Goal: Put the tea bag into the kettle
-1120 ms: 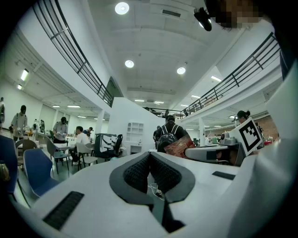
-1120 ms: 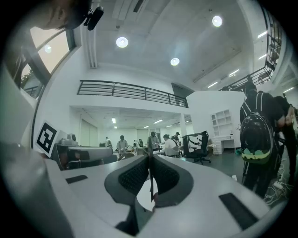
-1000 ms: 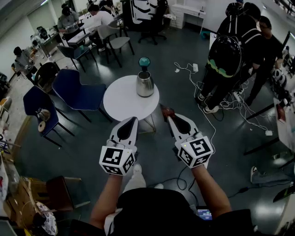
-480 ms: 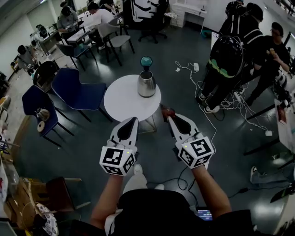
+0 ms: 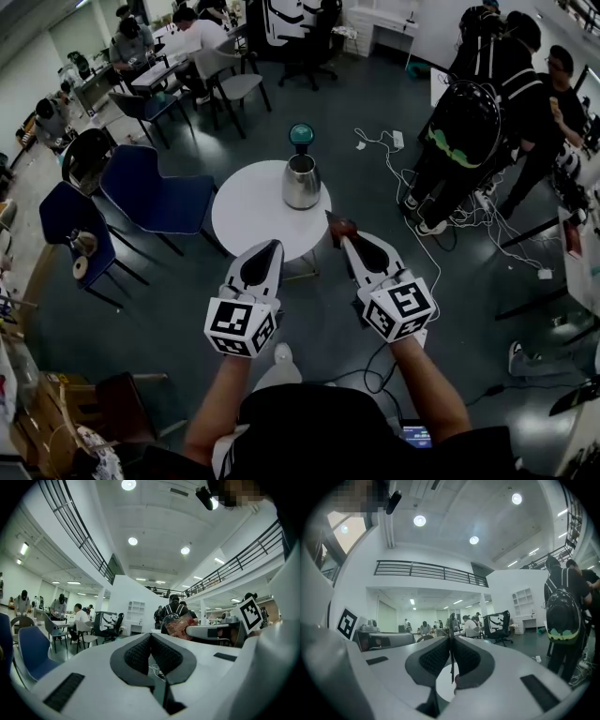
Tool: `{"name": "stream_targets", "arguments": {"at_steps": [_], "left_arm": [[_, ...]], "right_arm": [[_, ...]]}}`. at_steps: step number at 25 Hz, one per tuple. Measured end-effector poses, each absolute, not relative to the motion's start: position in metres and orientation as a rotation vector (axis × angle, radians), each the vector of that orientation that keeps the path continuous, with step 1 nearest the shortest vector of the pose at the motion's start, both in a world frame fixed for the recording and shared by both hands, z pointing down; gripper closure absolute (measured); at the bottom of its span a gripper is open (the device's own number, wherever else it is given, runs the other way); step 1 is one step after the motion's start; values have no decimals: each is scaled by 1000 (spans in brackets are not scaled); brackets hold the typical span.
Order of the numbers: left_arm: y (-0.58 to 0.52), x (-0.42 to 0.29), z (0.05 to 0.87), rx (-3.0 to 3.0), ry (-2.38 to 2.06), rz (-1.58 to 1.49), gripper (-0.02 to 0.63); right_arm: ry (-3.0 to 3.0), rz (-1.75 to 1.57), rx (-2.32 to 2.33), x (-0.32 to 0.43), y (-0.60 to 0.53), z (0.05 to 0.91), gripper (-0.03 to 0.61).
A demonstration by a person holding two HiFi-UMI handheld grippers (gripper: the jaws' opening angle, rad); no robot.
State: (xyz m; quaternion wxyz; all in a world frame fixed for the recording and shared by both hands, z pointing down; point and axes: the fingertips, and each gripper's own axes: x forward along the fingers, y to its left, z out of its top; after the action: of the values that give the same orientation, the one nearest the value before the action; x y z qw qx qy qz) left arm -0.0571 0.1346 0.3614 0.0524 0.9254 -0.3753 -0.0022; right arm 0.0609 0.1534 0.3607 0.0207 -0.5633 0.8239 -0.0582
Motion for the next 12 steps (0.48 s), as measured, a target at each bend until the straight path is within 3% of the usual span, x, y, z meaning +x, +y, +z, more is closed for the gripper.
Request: {"name": "stream_targets", "arguments": {"at_steps": [12], "left_arm": [[54,-80,362,2821,-1080,6,598]], "right_arm": [[2532,-206,-1801,38,73,360,538]]}}
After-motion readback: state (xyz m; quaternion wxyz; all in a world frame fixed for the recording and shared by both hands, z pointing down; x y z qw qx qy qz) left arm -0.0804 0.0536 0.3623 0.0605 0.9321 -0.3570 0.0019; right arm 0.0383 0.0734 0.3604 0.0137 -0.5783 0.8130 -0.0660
